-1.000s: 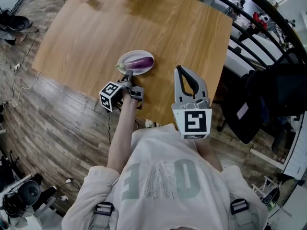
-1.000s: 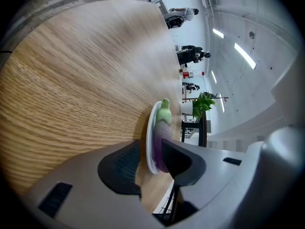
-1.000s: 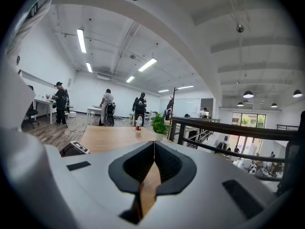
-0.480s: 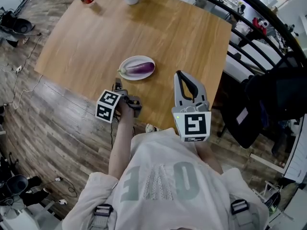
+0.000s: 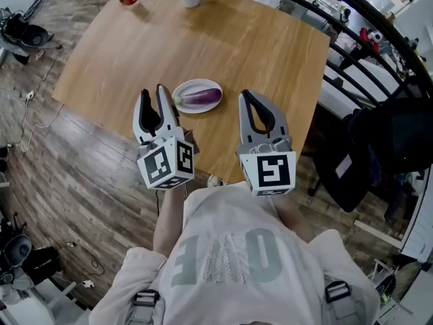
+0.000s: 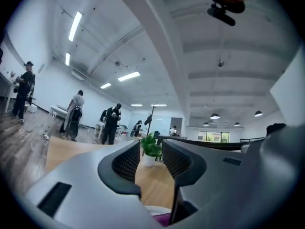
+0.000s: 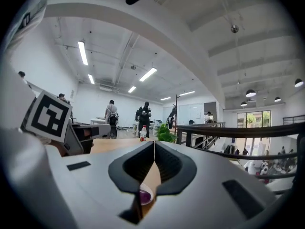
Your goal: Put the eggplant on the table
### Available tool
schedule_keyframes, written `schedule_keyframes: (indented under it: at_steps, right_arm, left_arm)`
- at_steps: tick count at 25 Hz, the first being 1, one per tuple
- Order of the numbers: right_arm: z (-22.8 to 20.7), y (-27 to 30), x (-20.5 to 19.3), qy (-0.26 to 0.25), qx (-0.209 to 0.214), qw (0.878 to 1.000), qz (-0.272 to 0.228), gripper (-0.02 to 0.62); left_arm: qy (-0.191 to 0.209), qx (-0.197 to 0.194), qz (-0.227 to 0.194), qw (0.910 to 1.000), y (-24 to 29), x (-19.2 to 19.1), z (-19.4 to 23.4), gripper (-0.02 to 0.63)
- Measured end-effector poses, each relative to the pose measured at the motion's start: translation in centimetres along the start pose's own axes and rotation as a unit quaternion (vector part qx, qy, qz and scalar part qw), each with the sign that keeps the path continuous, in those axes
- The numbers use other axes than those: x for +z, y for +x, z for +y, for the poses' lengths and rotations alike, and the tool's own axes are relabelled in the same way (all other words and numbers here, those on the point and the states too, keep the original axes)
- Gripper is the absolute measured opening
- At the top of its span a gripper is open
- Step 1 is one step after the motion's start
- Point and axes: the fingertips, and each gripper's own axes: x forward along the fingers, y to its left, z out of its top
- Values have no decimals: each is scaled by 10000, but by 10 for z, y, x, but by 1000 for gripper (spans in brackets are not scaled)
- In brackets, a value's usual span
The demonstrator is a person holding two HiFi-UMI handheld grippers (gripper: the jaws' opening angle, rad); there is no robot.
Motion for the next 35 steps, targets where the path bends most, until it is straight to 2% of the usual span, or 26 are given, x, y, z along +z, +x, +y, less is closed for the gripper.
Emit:
schedule_keyframes:
  at_steps: [4,6,7,13,21,25,35]
  right_arm:
    - [5,1,8,271,193,9991,-271,18]
    - [7,1,10,337,238,9987,-304,18]
    - [9,2,10,370,269,9985,-300,18]
    - [16,0,12,291,305,9986,-311,18]
    - [16,-1,10,402,441,9977,-310,18]
    - [12,-2,9,324,283,9987,-287,18]
    - [16,-3,14,330,253,9985,-364,18]
  left_arm:
    - [534,-665,-388,9956,-11,23,-40,129]
    - [843,-1079,-470,9895,-13,28,-62,75]
    - [971,-1229,-486,9865,-15,30,-70,17]
    - [1264,-1717,-416,9761,-22,28,-105,9]
    - [1235,-1836,-306,9747,-24,25,-116,9]
    - [1274,-1860,-243,9739,-22,23,-118,9]
    - [1130,-1728,-111,9784,-18,22,-107,9]
